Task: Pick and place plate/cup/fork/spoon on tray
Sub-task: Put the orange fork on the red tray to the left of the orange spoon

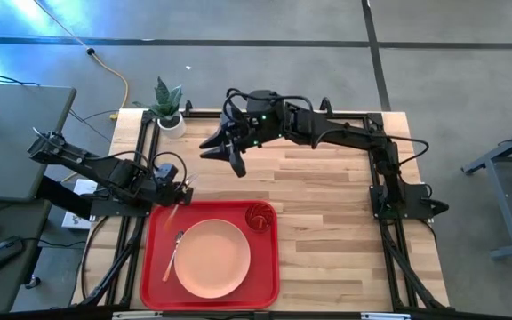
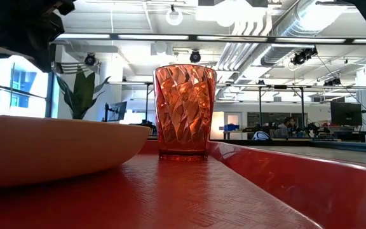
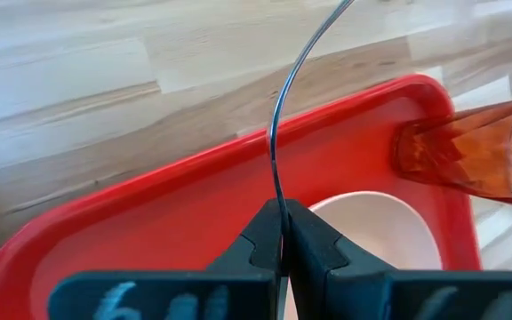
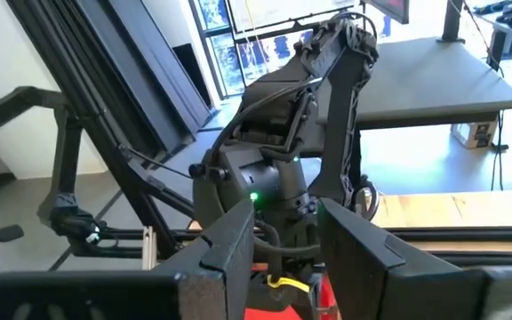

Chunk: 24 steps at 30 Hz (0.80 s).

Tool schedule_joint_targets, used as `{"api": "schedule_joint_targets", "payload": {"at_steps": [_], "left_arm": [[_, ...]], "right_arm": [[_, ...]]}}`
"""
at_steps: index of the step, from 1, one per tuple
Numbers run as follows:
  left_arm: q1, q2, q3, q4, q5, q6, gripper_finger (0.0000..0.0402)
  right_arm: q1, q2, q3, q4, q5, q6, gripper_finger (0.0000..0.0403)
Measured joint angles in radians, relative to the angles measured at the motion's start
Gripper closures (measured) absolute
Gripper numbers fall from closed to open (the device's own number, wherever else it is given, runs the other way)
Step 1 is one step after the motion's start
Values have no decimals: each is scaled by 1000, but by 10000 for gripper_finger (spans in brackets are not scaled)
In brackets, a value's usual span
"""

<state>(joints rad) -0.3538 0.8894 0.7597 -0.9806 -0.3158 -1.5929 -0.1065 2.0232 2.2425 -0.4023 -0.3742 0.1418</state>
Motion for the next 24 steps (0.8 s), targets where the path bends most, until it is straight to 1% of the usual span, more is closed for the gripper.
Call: {"api": "schedule_joint_targets", "payload": {"at_steps": [3, 6, 9, 12, 14, 16, 18, 21, 24], "left_arm": [[0, 0, 0, 18, -7, 9, 401], [14, 0, 0, 35, -7, 33, 401], [30, 0, 0, 60, -7, 66, 401], [49, 0, 0, 90, -3, 115, 401], [56, 0, 0, 97, 1, 135, 401], [60, 0, 0, 93, 0, 138, 401], [60, 0, 0, 89, -7, 139, 401], [59, 0, 0, 88, -12, 147, 401], [59, 8, 0, 88, -12, 138, 401]], "right_arm": [[-12, 0, 0, -8, -9, -41, 284], [-30, 0, 0, -3, -74, -67, 284], [-40, 0, 0, 53, -124, -30, 284], [-44, 0, 0, 113, -139, 13, 284], [-47, 0, 0, 110, -163, 13, 284], [-54, -5, 0, 27, -217, -33, 284], [-59, -6, 0, -106, -251, -119, 284], [-59, -6, 0, -293, -233, -209, 284], [-61, -6, 0, -375, -212, -251, 284]]}}
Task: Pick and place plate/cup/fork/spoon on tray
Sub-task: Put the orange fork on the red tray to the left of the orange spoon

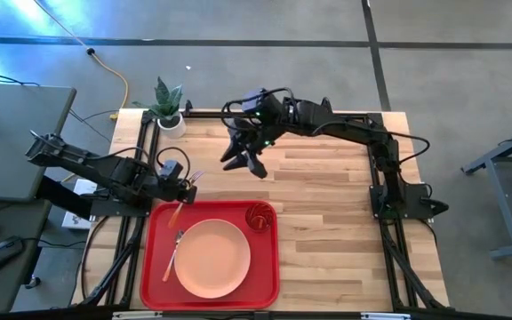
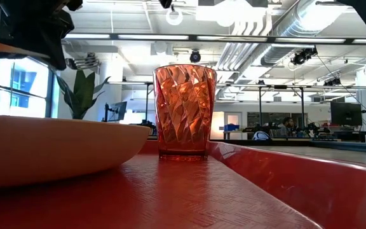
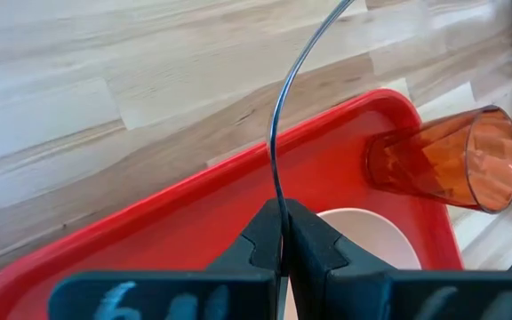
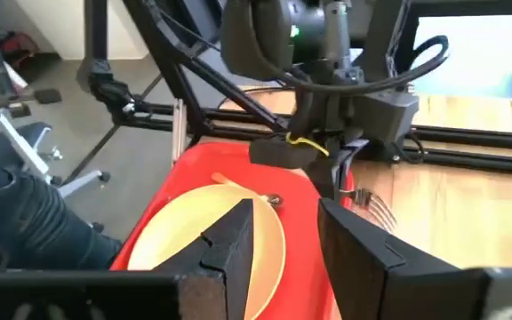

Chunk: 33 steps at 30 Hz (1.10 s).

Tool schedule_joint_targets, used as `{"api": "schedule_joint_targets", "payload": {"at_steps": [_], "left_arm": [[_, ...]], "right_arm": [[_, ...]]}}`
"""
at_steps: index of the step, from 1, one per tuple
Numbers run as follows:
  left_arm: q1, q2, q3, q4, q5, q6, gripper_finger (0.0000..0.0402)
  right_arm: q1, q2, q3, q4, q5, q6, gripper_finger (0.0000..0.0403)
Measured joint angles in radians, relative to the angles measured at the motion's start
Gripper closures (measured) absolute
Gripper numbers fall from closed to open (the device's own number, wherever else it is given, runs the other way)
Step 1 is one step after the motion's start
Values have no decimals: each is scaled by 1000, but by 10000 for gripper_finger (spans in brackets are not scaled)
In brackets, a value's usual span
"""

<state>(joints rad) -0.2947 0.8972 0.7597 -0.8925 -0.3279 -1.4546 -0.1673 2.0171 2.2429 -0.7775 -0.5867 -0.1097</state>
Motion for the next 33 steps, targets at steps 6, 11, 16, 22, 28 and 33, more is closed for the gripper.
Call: {"api": "schedule_joint_targets", "payload": {"at_steps": [6, 11, 16, 22, 28, 33], "left_arm": [[0, 14, -74, 113, -2, -35, 401], [6, 14, -173, 335, -6, -15, 401], [-1, 14, -214, 375, -4, -95, 401], [-10, 14, -222, 328, 60, -177, 401], [-9, 11, -222, 226, 97, -262, 401], [-11, 12, -222, 190, 147, -306, 401]], "right_arm": [[-46, -15, -35, 38, -4, -45, 299], [-141, -12, -345, 318, -216, 119, 331], [-181, -92, -622, 642, -229, 301, 363], [-194, -226, -786, 831, -116, 371, 387], [-242, -423, -838, 735, 34, 364, 399], [-299, -591, -836, 532, 172, 266, 400]]}}
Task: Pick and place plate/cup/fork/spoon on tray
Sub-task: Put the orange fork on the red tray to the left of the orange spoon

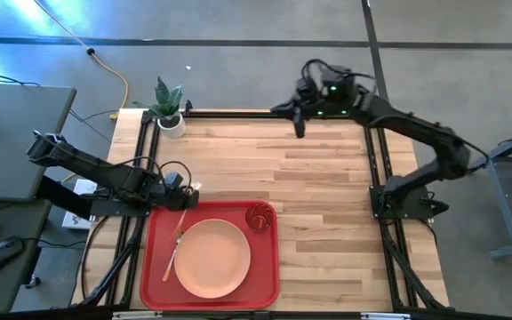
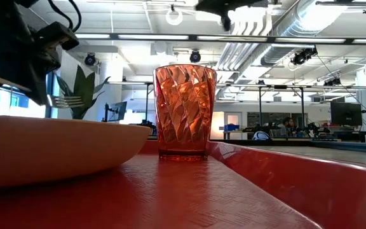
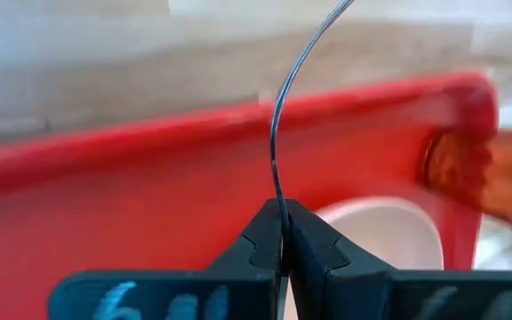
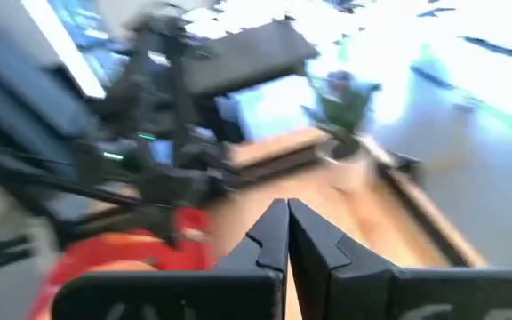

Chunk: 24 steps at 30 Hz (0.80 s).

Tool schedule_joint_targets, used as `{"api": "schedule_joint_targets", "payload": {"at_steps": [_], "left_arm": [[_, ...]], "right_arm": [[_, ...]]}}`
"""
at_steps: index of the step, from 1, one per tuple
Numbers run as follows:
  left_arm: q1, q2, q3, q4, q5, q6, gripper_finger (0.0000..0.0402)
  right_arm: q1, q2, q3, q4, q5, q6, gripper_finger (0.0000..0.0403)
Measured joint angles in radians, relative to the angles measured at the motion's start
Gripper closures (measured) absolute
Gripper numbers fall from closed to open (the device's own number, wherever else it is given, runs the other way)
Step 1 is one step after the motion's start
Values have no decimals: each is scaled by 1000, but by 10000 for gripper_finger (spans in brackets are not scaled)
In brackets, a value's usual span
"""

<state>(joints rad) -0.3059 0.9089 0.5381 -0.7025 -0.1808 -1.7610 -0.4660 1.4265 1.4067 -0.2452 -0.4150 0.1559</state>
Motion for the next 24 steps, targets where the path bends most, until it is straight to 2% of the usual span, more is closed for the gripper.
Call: {"api": "schedule_joint_targets", "payload": {"at_steps": [5, 13, 17, 21, 24], "left_arm": [[-53, 0, 0, -25, 77, -15, 401], [-210, 32, 1, -62, 65, -130, 401], [-327, 85, 1, -95, 50, -223, 401], [-475, 145, 1, -106, -50, -346, 401], [-544, 201, 1, -106, -123, -348, 401]], "right_arm": [[-42, -124, -1, -181, 180, -60, 400], [-82, -204, -1, -379, 332, -69, 400], [-86, -204, -5, -419, 352, -68, 400], [-86, -205, -58, -392, 350, -54, 400], [-86, -209, -121, -327, 324, -14, 400]]}}
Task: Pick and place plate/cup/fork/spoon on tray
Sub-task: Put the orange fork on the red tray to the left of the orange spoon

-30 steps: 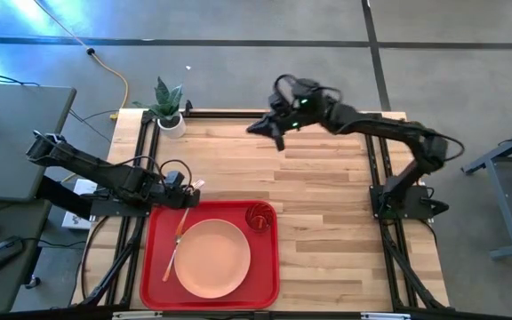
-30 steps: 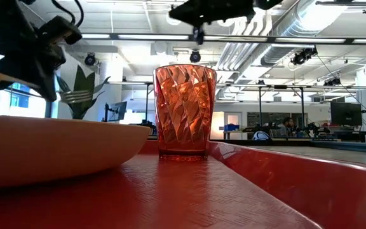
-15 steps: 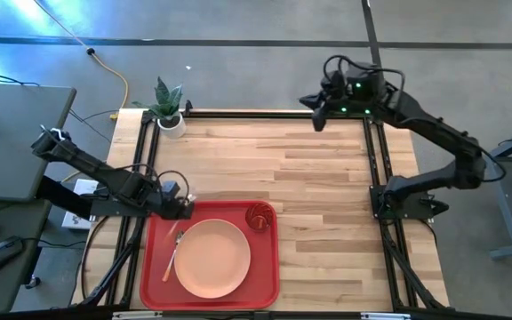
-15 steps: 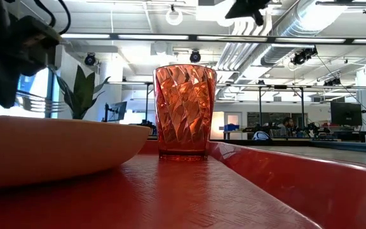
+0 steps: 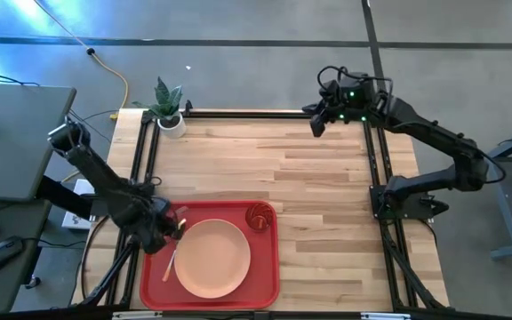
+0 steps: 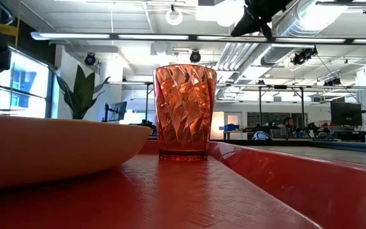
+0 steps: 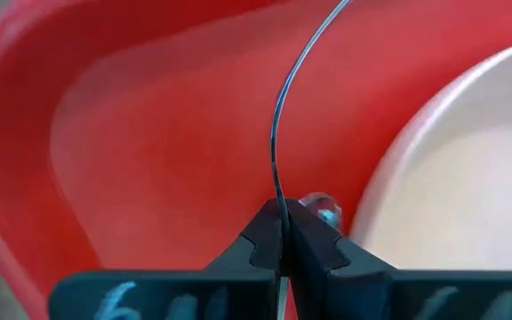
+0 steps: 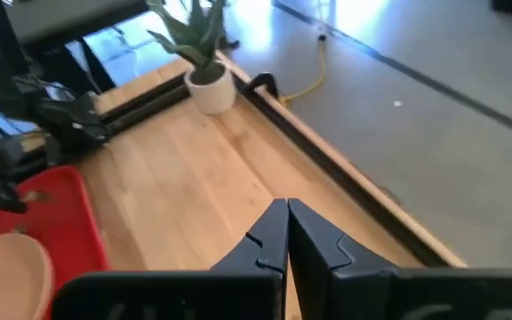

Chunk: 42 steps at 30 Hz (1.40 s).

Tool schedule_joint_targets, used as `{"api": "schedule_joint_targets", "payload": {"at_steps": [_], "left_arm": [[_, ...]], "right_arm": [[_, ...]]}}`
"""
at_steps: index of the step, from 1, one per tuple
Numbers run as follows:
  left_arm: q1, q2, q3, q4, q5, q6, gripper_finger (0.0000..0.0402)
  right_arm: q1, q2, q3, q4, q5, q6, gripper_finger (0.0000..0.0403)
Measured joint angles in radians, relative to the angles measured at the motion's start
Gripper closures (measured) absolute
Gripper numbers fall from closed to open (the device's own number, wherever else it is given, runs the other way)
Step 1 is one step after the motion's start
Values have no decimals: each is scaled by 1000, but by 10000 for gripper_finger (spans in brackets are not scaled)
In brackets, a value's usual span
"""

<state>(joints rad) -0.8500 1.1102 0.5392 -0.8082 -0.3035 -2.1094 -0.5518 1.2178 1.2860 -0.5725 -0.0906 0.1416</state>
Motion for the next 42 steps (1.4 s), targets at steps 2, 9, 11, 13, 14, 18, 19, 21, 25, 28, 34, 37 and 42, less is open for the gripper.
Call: {"api": "schedule_joint_targets", "payload": {"at_steps": [2, 9, 11, 13, 14, 18, 19, 21, 25, 28, 34, 37, 42], "left_arm": [[-28, 46, 0, -1, -13, 0, 401], [-74, 201, 0, 115, -15, -9, 401], [-75, 231, 0, 154, -17, -9, 401], [-75, 252, 2, 186, -29, -8, 401], [-74, 257, 3, 199, -31, -8, 401], [-61, 257, 3, 204, -20, -2, 401], [-56, 254, 3, 204, -14, -2, 401], [-46, 250, 2, 204, -4, 1, 401], [-24, 249, 3, 200, 26, -9, 401], [-10, 249, 3, 199, 39, -21, 400], [12, 244, 2, 201, 74, -50, 381], [25, 224, 3, 201, 91, -53, 363], [54, 158, 0, 169, 133, -32, 331]], "right_arm": [[0, -3, -47, 50, -29, 21, 400], [-5, -4, -149, 152, -89, 68, 400], [-5, -4, -155, 152, -90, 69, 400], [-5, -4, -155, 154, -95, 72, 400], [-5, -4, -155, 158, -98, 77, 400], [-5, -4, -155, 178, -101, 86, 400], [-5, -4, -155, 182, -102, 86, 400], [-5, -4, -155, 190, -108, 86, 400], [-5, -4, -156, 190, -119, 86, 400], [-5, -4, -156, 190, -122, 86, 400], [-5, -4, -156, 190, -125, 86, 400], [-5, -4, -155, 190, -127, 85, 400], [-5, -4, -156, 190, -126, 79, 400]]}}
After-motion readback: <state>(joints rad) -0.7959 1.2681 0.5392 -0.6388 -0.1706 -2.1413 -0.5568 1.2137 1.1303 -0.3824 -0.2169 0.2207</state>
